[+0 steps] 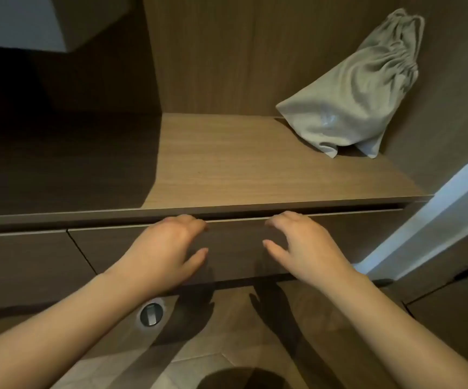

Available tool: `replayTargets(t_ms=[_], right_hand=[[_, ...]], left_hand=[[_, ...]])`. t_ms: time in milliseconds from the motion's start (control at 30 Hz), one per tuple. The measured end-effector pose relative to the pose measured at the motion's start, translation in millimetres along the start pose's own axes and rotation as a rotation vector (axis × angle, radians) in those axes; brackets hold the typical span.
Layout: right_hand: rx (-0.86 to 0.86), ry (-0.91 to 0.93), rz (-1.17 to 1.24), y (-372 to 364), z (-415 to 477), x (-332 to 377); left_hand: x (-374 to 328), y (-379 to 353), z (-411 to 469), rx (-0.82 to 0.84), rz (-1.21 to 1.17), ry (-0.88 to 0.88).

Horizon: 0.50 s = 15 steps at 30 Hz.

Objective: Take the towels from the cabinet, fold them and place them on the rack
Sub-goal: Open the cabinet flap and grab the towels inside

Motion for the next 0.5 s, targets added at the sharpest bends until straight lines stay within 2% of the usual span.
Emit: replayTargets(t_ms=[167, 333, 500], right_hand=[[-0.033, -0.025, 0.044, -12, 9, -3], [-0.046, -0.074, 0.075, -28, 10, -9], [0.016, -0.086, 0.031, -40, 13, -16]], left_hand=[[-4, 7, -1, -0.138, -0.029, -0.032], [-3, -3, 5, -0.111, 0.108, -0.006], [4, -4, 12, -0.126, 0.133, 0.046]])
Point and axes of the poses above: each hand's wrist, its own z-axis towards the middle knuckle, its own y-axis out of the back of the hand, x = y × z, the point moved 7 cm from there along z, towards the middle knuckle, and after that the axes turned 10 degrees about -z, right-handed, at the moved point
